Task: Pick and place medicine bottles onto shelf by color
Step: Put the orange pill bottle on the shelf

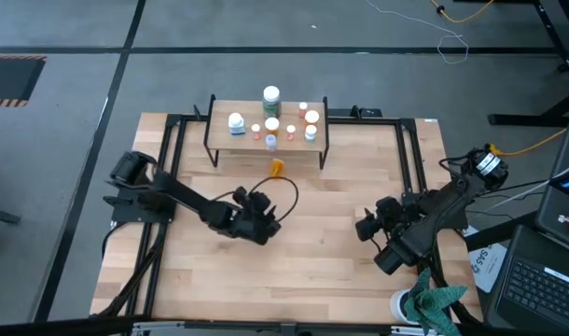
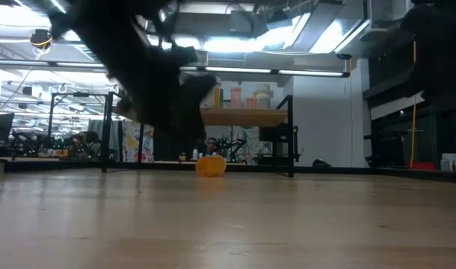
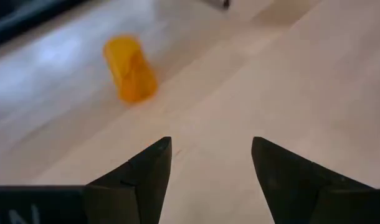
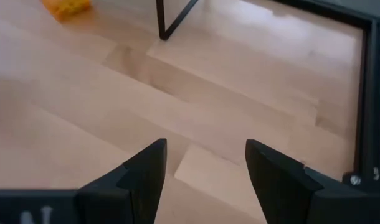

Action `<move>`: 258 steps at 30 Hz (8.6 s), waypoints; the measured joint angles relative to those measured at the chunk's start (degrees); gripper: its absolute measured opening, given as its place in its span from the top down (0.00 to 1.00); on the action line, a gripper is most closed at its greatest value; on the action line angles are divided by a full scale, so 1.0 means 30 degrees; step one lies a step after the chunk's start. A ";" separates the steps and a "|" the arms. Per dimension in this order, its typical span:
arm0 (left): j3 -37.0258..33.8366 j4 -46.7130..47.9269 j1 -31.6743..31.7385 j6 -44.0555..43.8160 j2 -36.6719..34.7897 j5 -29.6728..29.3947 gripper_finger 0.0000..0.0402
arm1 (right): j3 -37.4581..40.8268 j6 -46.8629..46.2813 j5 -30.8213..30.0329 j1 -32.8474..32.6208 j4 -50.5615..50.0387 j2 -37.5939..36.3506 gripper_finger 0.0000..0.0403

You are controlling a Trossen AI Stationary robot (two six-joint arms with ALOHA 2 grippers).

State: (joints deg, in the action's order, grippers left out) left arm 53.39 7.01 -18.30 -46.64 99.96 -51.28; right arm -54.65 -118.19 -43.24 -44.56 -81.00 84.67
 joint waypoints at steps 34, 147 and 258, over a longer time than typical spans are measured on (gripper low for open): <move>-0.0022 1.3005 -0.1658 -0.5512 -0.0961 0.0711 0.46 | 0.3955 2.5556 0.0660 0.7351 3.0698 0.1705 0.45; -0.5470 -0.1719 -0.2181 0.2679 -0.7816 0.8689 0.55 | -1.1009 3.2408 0.9594 0.9908 2.2777 1.3652 0.45; -0.1136 0.4158 -0.0796 0.3995 -0.5827 1.2164 0.55 | -1.1052 3.2991 1.0856 0.9821 2.5232 1.4271 0.53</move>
State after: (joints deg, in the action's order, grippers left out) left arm 49.98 19.48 -20.69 -34.65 82.48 -14.78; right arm -87.81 -19.22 -10.68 -15.09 -5.30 127.48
